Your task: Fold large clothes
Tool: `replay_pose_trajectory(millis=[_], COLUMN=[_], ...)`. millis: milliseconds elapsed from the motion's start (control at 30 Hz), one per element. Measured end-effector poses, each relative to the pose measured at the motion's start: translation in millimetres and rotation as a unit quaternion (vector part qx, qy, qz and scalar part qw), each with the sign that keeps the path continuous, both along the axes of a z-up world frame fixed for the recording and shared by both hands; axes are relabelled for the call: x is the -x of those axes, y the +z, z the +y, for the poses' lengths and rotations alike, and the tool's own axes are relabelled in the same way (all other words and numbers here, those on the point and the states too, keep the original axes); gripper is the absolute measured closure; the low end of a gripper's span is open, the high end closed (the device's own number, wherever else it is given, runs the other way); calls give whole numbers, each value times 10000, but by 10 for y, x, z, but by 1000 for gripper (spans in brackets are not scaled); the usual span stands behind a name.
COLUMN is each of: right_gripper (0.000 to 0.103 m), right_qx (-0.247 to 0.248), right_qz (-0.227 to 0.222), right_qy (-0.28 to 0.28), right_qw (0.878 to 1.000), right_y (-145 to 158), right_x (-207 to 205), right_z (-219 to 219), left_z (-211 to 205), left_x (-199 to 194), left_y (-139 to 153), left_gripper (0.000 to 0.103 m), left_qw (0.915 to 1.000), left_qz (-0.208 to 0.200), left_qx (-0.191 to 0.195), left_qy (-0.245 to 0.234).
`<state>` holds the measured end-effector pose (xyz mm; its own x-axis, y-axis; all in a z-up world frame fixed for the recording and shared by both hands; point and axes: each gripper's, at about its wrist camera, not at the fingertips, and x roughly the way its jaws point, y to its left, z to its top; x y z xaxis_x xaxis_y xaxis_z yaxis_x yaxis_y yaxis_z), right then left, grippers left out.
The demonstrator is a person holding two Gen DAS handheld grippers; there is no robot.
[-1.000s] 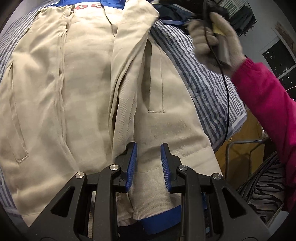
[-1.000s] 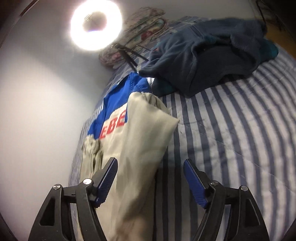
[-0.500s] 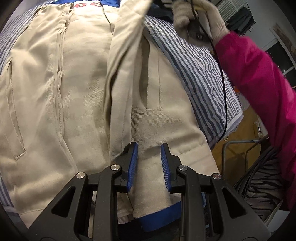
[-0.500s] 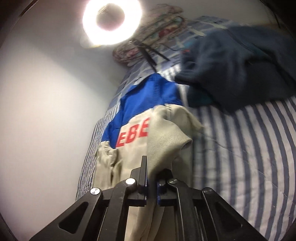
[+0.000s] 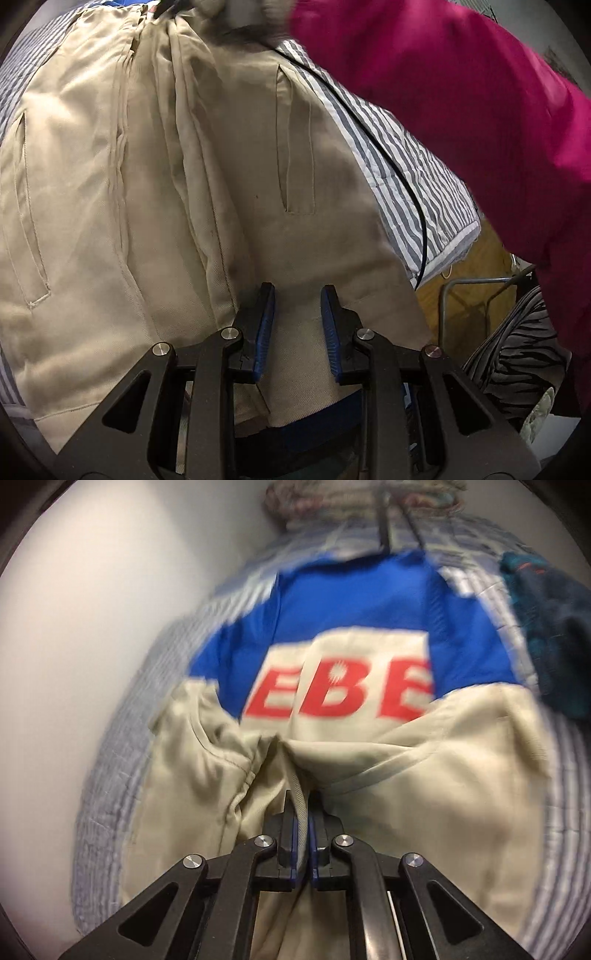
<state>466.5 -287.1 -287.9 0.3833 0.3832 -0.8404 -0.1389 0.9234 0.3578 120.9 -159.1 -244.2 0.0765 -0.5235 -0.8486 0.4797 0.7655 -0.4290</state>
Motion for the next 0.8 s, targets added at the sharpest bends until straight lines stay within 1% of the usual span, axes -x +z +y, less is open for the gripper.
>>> replay_pose_trajectory(millis=[33, 67, 100, 133, 233, 267, 333, 400, 467, 533, 567, 600, 667, 733, 767, 800], right_gripper=[90, 79, 74, 72, 72, 72, 74, 76, 77, 77, 77, 77, 77, 78, 78, 78], right_qx=[-53, -211, -444, -585, -900, -937, -746, -359, -15, 188, 257, 292, 133, -163, -100, 91], right_qz=[-43, -27, -24, -83, -473, -516, -531, -502, -430, -442, -442, -407, -248, -36, -42, -175], right_qy=[59, 116, 115, 106, -41, -125, -234, -239, -139, -25, -21, -42, -30, 289, 532, 746], right_qw=[10000, 9997, 9989, 9982, 9948, 9942, 9955, 9978, 9990, 9988, 9987, 9987, 9996, 9994, 9985, 9970], right_y=[26, 62, 130, 191, 500, 572, 649, 674, 610, 536, 476, 410, 265, 87, 33, 35], right_x=[6, 13, 42, 73, 331, 447, 703, 957, 1274, 1515, 1562, 1608, 1636, 1743, 1830, 1927], right_z=[4, -19, -81, -132, -449, -566, -756, -849, -883, -824, -797, -750, -667, -419, -262, -133], left_z=[-5, -10, -9, -21, -19, -15, 30, 79, 132, 254, 335, 423, 598, 812, 947, 1060], left_x=[0, 4, 2, 5, -3, 6, 8, 35, 57, 80, 92, 101, 136, 131, 121, 99], left_y=[-1, 2, 2, 9, 19, 28, 66, 127, 205, 325, 385, 438, 509, 582, 617, 645], left_gripper=[78, 78, 78, 78, 78, 78, 78, 78, 78, 78, 78, 78, 78, 78, 78, 78], left_qw=[10000, 10000, 10000, 10000, 10000, 10000, 9997, 9992, 9989, 9976, 9972, 9966, 9954, 9935, 9916, 9898], left_qz=[-14, -20, -19, -19, 2, 18, 114, 123, 59, 29, -24, -97, -219, -383, -482, -560], left_qx=[-15, -19, -19, -15, 22, 45, 221, 377, 460, 685, 748, 793, 863, 905, 925, 919], left_qy=[-9, -15, -18, -12, -1, 13, 36, 9, -30, 24, 89, 175, 340, 582, 770, 938])
